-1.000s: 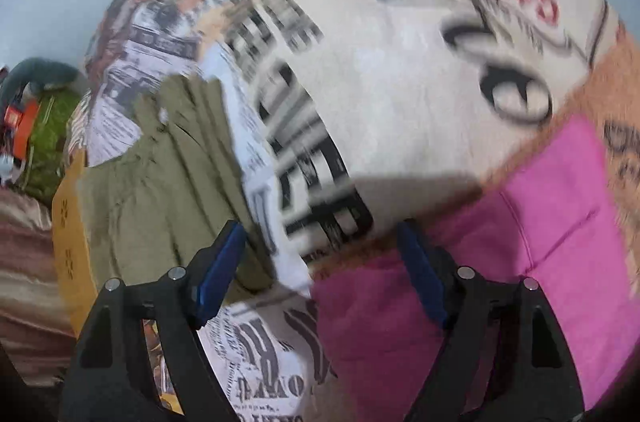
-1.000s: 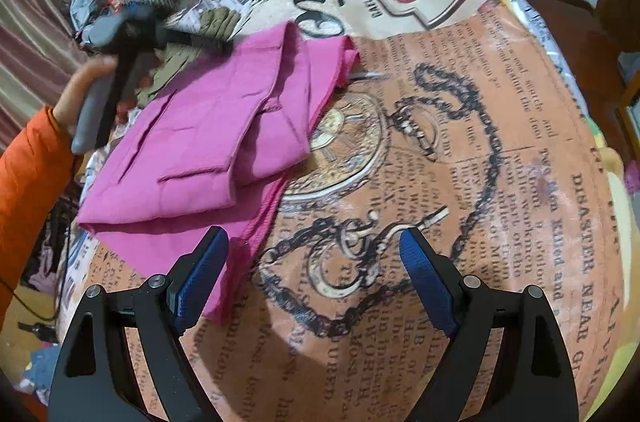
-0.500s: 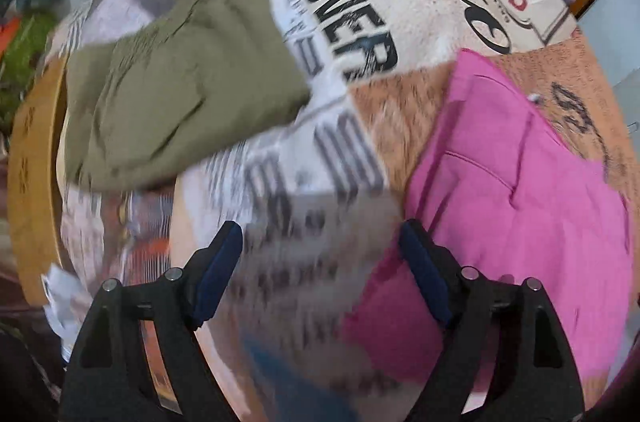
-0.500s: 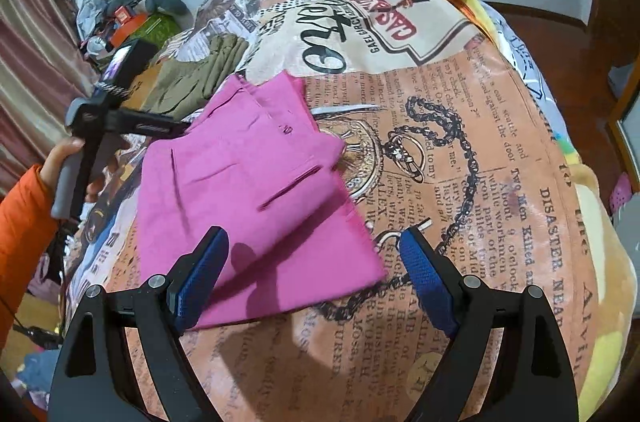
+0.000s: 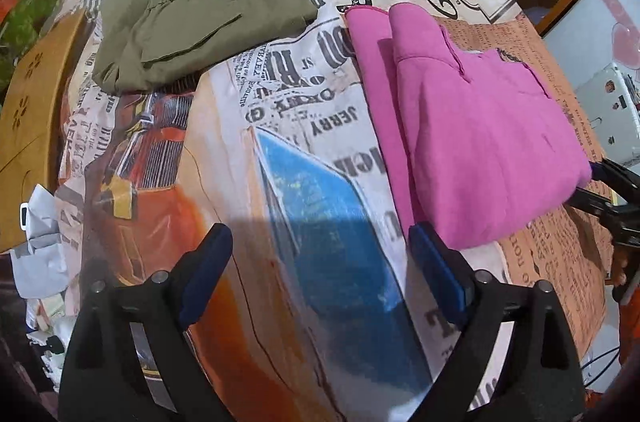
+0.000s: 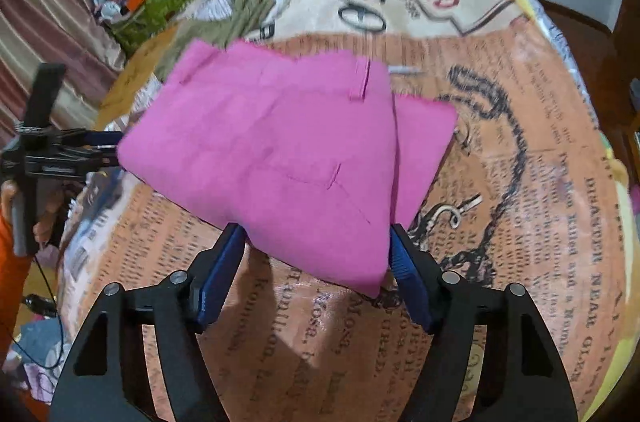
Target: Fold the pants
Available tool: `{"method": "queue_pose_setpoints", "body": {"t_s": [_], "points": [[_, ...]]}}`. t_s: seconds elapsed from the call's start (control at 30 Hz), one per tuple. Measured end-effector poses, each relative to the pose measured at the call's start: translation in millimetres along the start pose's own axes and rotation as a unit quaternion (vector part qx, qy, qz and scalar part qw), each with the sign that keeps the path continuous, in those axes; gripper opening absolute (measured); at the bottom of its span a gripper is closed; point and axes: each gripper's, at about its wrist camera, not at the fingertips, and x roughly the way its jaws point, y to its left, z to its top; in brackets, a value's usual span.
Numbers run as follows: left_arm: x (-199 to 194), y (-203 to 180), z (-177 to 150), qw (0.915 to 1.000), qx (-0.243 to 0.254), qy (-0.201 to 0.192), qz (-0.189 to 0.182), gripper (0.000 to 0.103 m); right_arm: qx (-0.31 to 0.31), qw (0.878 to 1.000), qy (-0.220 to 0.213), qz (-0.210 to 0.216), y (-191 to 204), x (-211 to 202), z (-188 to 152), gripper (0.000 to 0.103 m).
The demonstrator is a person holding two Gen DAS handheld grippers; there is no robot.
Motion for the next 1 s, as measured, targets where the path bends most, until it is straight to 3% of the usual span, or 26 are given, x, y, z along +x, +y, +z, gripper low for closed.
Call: {"method": "queue_pose_setpoints", "body": {"t_s": [0.13, 0.3, 0.47, 0.63, 0.8, 0.9, 0.97, 1.0], "points": [[-6.7, -3.5, 4.4, 0.9999, 0.012, -0.004, 0.009, 0.091, -0.018, 1.0, 0.008, -0.013, 0.8, -1.8, 2.2, 0.068], [-28.7, -11.0, 20.3, 0.9981, 0.036, -0.047, 0.017, 0.091, -0.012, 1.0, -0.016, -0.011, -7.5, -21.6, 14.0, 0.068], [-40.5, -25.9, 45.4, 0.9954, 0.053, -0.08, 0.004, 0.091, -0.006, 0.999, -0.046, -0.017, -12.4, -25.8, 40.8, 0.068], [-30.4, -39.7, 72.1, 0.9937, 0.062, -0.09, -0.025, 0.09, -0.014, 0.999, -0.039, -0.025, -16.4, -4.3, 61.3, 0.068], [7.0, -50.0, 89.7, 0.9956, 0.07, -0.051, -0.037, 0.07, 0.009, 1.0, -0.006, -0.011, -32.1, 26.8, 69.2, 0.066], [25.9, -49.4, 91.5, 0.9954, 0.059, -0.028, -0.07, 0.055, 0.033, 0.999, 0.004, 0.015, -40.2, 35.7, 69.2, 0.065], [26.5, -45.8, 90.1, 0.9945, 0.041, -0.033, -0.091, 0.041, 0.036, 0.999, 0.007, 0.028, -39.8, 36.5, 66.7, 0.062], [25.1, -42.5, 88.4, 0.9938, 0.024, -0.037, -0.102, 0.04, 0.039, 0.999, 0.008, 0.032, -39.2, 35.8, 65.4, 0.06]]}}
